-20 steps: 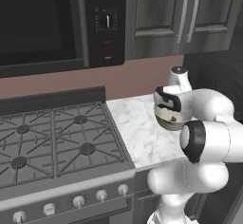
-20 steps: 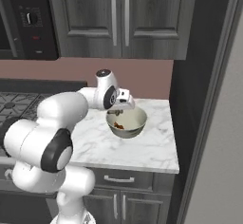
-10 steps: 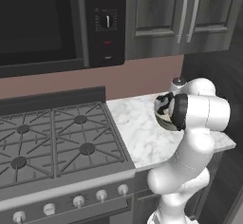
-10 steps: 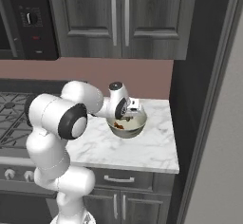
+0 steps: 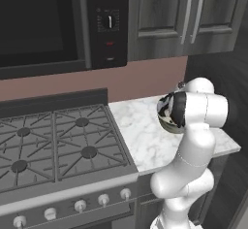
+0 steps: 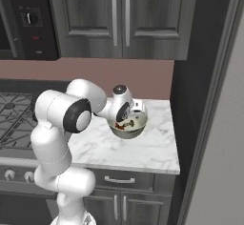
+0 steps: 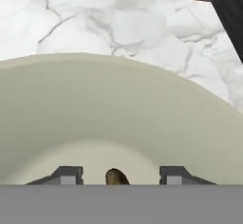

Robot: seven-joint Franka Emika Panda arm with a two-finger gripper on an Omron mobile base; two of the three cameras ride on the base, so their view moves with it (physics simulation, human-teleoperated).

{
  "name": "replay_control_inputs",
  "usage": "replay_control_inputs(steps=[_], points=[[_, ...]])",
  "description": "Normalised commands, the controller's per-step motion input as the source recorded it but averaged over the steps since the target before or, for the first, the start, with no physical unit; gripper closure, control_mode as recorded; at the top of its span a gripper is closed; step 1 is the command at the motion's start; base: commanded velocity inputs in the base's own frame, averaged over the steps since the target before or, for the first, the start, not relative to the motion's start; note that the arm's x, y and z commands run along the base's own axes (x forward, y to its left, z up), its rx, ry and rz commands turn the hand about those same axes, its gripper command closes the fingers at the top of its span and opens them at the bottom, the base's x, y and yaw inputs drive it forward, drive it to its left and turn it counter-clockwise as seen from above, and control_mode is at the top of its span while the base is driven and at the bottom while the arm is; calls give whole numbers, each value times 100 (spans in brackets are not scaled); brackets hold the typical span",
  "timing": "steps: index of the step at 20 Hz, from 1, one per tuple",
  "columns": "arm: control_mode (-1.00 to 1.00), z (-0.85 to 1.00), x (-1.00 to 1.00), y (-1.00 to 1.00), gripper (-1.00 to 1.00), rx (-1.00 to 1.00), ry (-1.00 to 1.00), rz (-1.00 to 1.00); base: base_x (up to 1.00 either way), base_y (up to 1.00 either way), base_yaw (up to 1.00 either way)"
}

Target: Take the chicken drumstick, mushroom, and fish from the freezer and place them in the bowl on the counter.

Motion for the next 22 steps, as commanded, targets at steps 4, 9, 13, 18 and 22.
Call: replay_control_inputs(steps=[4,9,13,18,22], points=[[-100,79,-47,0,-100,3,-12,-1,0,0,0],[-100,99,-70,0,-100,3,-12,-5,0,0,0],[-100,100,-94,2,-100,1,-12,-1,0,0,0],[-100,99,-100,1,-100,5,-1,-9,0,0,0],[-100,89,-100,4,-100,2,0,-11,0,0,0]])
